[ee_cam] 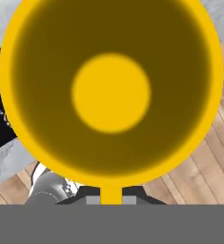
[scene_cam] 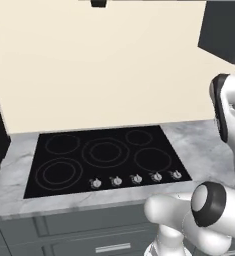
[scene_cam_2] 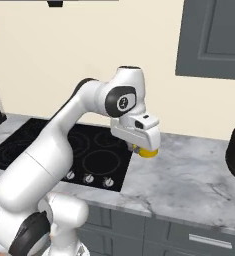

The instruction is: Clear the mugs and bowl far away from the sink.

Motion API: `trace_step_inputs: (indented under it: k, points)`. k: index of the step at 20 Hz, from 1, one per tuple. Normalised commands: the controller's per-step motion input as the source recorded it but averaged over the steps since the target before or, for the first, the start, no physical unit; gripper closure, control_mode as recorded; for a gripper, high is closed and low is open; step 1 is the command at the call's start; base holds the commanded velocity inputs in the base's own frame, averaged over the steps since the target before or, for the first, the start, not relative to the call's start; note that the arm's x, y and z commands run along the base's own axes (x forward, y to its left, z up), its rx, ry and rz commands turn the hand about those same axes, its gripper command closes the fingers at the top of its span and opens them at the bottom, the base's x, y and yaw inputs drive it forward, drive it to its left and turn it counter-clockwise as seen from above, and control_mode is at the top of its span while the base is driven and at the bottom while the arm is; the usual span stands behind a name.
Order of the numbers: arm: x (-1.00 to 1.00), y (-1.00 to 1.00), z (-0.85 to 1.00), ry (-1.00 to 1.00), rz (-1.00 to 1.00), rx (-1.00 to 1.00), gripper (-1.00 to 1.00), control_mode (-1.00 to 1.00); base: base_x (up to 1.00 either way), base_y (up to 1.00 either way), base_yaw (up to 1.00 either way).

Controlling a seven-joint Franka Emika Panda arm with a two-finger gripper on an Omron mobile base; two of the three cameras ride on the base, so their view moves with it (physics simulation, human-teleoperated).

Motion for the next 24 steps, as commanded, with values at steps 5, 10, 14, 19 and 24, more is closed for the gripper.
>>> trace_step_inputs:
  k: [5,10,14,19,24]
  points:
    - [0.04,-0.03,-0.1,0.01,0.05,0.0,1.0,-1.0,0.11,-0.12,0.1]
    - [0.33,-0.13,-0.62,0.06,0.23,0.0,1.0,-1.0,0.0,0.0,0.0]
    - [0.5,0.0,-0.54,-0.01,0.16,0.0,1.0,-1.0,0.0,0.0,0.0]
    - [0.84,0.0,-0.46,-0.01,0.06,0.0,1.0,-1.0,0.0,0.0,0.0]
    - [0.99,0.0,-0.33,0.04,0.07,0.09,1.0,-1.0,0.0,0.0,0.0]
